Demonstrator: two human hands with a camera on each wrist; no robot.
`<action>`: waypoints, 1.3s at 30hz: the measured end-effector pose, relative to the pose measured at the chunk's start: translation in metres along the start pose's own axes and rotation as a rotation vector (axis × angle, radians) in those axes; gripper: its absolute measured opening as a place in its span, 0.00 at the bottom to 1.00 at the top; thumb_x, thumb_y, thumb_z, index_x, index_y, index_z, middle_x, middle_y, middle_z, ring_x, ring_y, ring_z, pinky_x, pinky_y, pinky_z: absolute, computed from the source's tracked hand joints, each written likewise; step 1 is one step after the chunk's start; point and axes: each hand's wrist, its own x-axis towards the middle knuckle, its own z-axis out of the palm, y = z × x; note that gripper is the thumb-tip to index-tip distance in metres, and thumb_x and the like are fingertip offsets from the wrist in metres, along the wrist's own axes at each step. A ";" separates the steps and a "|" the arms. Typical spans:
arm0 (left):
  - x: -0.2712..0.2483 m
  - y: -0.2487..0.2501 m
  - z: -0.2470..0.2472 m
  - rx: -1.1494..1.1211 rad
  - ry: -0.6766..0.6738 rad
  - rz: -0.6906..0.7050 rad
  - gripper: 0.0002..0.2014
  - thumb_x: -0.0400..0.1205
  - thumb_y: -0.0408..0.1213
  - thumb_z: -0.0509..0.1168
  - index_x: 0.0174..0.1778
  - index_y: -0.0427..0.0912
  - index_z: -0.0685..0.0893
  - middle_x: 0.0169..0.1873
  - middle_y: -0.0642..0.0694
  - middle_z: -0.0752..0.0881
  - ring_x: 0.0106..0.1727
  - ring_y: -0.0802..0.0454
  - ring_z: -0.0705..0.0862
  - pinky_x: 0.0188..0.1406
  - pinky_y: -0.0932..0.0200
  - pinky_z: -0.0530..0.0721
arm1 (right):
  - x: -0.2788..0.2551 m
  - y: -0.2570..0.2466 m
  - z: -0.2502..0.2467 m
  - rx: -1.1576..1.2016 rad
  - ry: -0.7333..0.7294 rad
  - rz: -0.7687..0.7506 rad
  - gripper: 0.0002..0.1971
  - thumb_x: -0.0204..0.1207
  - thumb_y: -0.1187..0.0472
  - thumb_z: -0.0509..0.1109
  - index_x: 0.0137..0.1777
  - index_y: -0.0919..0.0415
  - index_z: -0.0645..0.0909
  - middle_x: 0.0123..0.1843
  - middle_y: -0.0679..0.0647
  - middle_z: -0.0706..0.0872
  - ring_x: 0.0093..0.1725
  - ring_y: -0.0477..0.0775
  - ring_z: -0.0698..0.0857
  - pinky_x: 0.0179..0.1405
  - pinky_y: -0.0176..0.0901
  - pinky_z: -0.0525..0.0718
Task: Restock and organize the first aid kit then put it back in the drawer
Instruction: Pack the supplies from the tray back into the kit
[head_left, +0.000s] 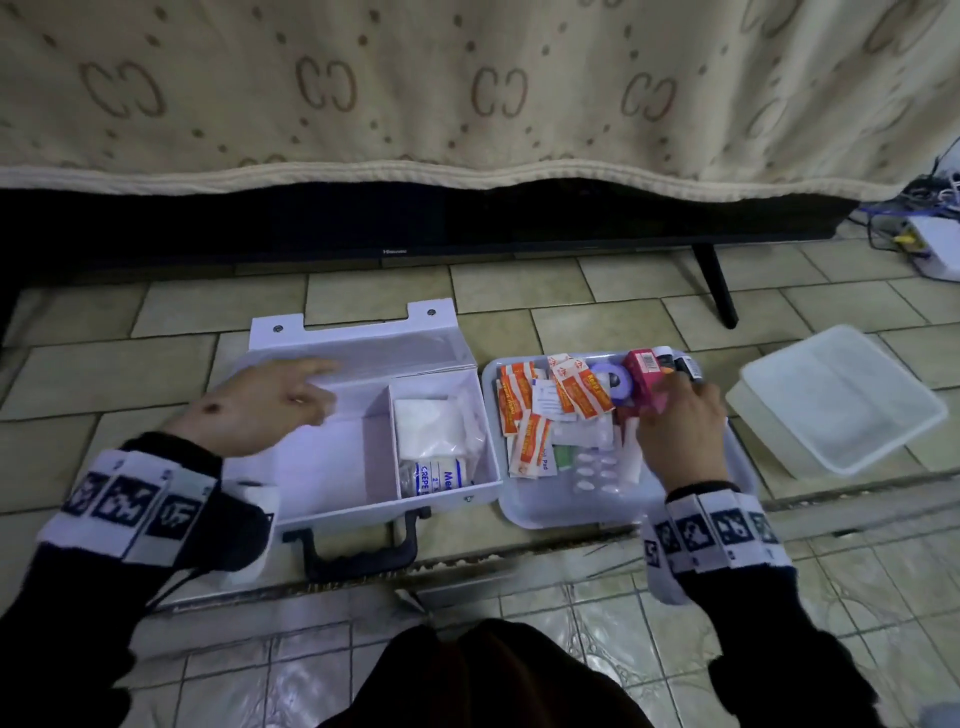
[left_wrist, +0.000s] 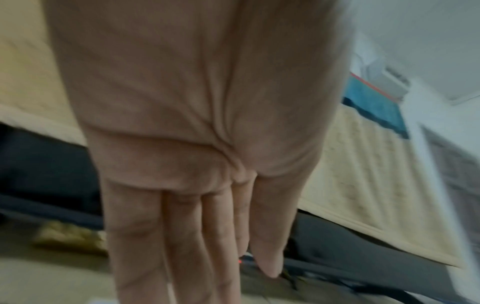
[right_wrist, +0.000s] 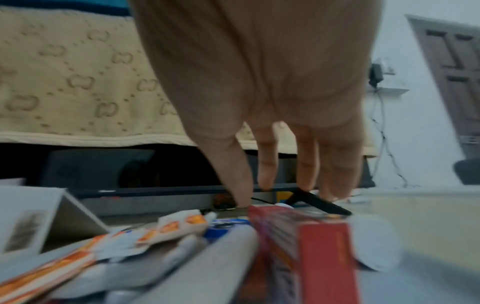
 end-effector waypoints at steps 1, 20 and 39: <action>-0.003 -0.006 -0.011 -0.012 0.087 -0.035 0.20 0.81 0.30 0.64 0.70 0.46 0.76 0.52 0.48 0.87 0.56 0.48 0.82 0.50 0.57 0.74 | 0.006 0.011 -0.003 -0.047 -0.075 0.073 0.17 0.74 0.70 0.63 0.63 0.71 0.74 0.61 0.72 0.79 0.63 0.70 0.73 0.60 0.51 0.71; 0.006 -0.039 -0.021 0.079 0.244 -0.388 0.22 0.83 0.33 0.61 0.74 0.44 0.72 0.73 0.40 0.72 0.69 0.40 0.76 0.64 0.54 0.76 | 0.006 -0.039 -0.070 0.193 -0.151 -0.304 0.14 0.64 0.67 0.77 0.44 0.59 0.75 0.44 0.59 0.83 0.45 0.59 0.82 0.40 0.43 0.73; 0.021 -0.092 -0.053 -0.305 -0.005 -0.166 0.19 0.82 0.30 0.63 0.70 0.39 0.73 0.59 0.41 0.83 0.52 0.51 0.83 0.48 0.62 0.82 | -0.072 -0.254 0.053 -0.378 -0.600 -0.904 0.09 0.72 0.71 0.66 0.51 0.64 0.78 0.55 0.62 0.83 0.54 0.62 0.82 0.48 0.48 0.81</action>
